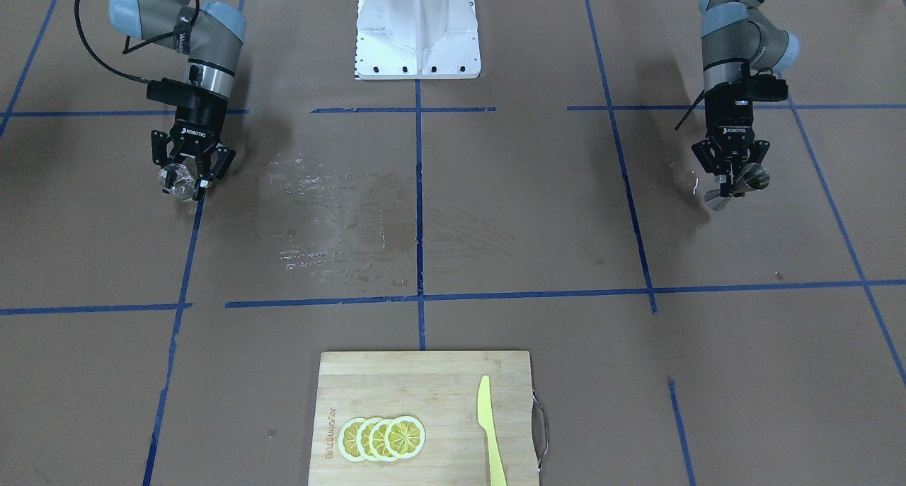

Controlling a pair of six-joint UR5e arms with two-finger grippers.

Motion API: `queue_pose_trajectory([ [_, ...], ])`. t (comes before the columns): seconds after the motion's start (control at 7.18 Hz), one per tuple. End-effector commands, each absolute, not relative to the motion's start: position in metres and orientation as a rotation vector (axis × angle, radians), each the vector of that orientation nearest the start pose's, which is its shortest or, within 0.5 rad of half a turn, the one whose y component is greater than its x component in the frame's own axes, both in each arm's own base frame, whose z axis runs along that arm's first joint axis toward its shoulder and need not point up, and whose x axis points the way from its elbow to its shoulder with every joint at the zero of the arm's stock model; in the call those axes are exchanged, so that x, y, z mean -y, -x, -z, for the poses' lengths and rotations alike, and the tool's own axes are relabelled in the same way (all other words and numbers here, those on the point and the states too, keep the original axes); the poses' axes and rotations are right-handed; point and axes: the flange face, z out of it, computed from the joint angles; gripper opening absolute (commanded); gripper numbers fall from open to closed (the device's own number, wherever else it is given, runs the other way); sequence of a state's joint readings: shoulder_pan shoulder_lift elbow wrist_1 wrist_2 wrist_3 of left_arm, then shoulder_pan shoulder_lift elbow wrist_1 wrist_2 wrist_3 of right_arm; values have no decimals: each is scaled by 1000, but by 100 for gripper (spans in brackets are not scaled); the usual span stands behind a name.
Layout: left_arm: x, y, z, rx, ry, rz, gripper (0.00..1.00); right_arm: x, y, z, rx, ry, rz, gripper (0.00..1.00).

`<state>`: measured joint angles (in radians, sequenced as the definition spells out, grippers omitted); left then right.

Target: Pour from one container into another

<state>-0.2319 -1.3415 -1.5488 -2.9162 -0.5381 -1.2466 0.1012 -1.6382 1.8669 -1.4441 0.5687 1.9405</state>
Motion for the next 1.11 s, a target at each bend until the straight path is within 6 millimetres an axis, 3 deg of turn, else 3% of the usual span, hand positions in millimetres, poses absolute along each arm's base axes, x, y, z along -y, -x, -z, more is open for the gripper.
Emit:
queue_pose_trajectory([
  [0.0, 289, -319, -614, -678, -1186, 478, 0, 263, 441, -513, 463, -958, -605, 42],
  [0.98, 277, -327, -625, -680, -1190, 472, 0, 264, 442, -511, 466, -960, -607, 42],
])
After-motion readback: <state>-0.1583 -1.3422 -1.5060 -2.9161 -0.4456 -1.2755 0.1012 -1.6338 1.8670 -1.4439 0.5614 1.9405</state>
